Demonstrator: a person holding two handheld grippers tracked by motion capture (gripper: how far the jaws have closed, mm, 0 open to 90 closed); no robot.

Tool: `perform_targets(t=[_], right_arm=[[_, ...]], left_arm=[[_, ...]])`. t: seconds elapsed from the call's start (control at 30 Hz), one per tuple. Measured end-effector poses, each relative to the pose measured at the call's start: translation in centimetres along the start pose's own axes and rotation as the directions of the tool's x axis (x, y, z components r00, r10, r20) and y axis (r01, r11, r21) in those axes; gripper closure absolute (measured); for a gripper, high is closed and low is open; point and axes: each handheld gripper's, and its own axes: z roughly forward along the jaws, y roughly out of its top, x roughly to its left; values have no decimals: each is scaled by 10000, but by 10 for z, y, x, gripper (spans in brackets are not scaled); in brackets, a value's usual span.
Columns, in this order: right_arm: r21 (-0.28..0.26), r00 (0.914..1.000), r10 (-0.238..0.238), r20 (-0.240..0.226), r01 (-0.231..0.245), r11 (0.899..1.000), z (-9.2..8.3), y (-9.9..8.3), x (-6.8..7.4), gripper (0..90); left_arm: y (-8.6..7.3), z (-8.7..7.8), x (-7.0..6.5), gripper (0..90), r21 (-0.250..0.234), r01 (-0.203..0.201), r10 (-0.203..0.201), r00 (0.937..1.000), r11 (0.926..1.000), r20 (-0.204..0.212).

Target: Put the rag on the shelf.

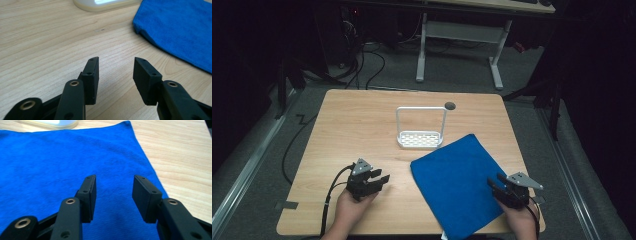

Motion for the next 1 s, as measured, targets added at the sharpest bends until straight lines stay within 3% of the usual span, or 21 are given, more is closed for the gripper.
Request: perform_targets(t=[0.27,0.43,0.5,0.57,0.63,0.77,0.8,0.83,0.87,0.9,1.0], right_arm=[[-179,9999,139,87,-137,9997,-3,0,-5,581],[-236,9997,200,141,-197,9995,-3,3,-6,634],[-237,9998,183,75,-181,9996,-2,3,-5,656],[-220,9998,198,11,-197,9996,-3,4,-4,664],[-259,9999,140,-36,-141,9996,-3,5,-4,673],[-249,9997,232,-24,-232,9994,-3,4,-5,702],[-217,9998,203,-47,-204,9996,-2,4,-4,712],[-217,9998,203,-47,-204,9996,-2,4,-4,712],[-167,9999,157,-59,-158,9997,-2,5,-4,725],[-177,9999,129,-57,-130,9998,-1,5,-3,729],[-148,10000,56,-62,-57,9999,-1,5,-3,747]], left_arm=[[1,8,-12,581,274,-423,416,9988,9987,247],[4,14,-34,633,365,-735,697,9929,9966,961],[6,18,-46,687,467,-1064,997,9869,9932,1265],[10,24,-60,853,622,-1578,1456,9751,9855,1672],[13,29,-74,899,614,-1841,1689,9658,9810,1967],[16,42,-99,900,673,-2205,1963,9455,9731,2598],[16,48,-111,900,679,-2293,2007,9356,9710,2906],[16,48,-111,900,679,-2293,2007,9356,9710,2906],[15,52,-116,900,752,-2377,2045,9298,9684,3059],[14,58,-125,900,861,-2712,2316,9197,9587,3171],[13,63,-130,900,930,-2734,2298,9162,9574,3283]])
